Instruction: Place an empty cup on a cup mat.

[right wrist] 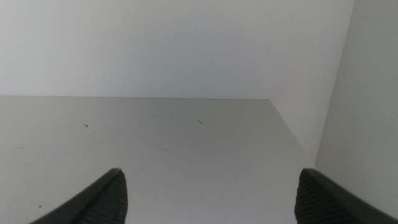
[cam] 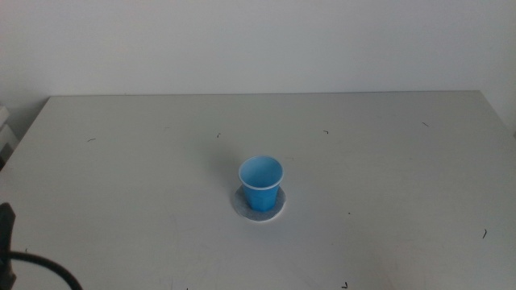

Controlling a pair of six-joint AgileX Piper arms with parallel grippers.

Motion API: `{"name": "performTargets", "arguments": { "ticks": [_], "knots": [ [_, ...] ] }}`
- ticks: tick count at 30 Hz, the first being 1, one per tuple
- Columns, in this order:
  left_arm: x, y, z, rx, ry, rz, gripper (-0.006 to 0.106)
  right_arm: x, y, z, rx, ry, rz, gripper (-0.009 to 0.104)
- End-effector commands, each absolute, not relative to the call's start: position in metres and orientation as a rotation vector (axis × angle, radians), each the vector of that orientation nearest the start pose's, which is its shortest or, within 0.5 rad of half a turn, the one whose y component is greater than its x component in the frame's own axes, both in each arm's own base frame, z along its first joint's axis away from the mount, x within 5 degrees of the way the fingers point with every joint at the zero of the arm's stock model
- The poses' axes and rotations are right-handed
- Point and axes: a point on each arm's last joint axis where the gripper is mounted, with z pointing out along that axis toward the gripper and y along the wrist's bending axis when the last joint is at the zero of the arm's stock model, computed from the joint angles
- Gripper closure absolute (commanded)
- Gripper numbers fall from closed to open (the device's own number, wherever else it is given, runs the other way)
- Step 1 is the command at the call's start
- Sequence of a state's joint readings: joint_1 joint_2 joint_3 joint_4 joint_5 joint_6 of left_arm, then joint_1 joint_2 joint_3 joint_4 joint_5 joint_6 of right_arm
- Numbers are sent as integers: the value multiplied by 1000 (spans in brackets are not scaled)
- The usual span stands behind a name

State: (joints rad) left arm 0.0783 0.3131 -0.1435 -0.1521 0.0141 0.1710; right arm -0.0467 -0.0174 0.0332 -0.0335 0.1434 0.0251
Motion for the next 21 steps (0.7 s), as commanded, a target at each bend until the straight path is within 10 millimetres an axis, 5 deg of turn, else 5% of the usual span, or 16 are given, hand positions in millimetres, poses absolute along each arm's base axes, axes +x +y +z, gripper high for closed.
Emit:
{"name": "performTargets", "arguments": {
  "ticks": [1, 10, 21],
  "knots": [
    [78, 7, 241, -81, 1541, 60, -5, 54, -3, 202, 17, 1535, -58, 1],
    [61, 3, 205, -47, 1517, 25, -5, 54, -3, 202, 17, 1535, -58, 1],
    [55, 1, 201, -32, 1536, 15, -5, 54, -3, 202, 17, 1535, -58, 1]
  ]
}}
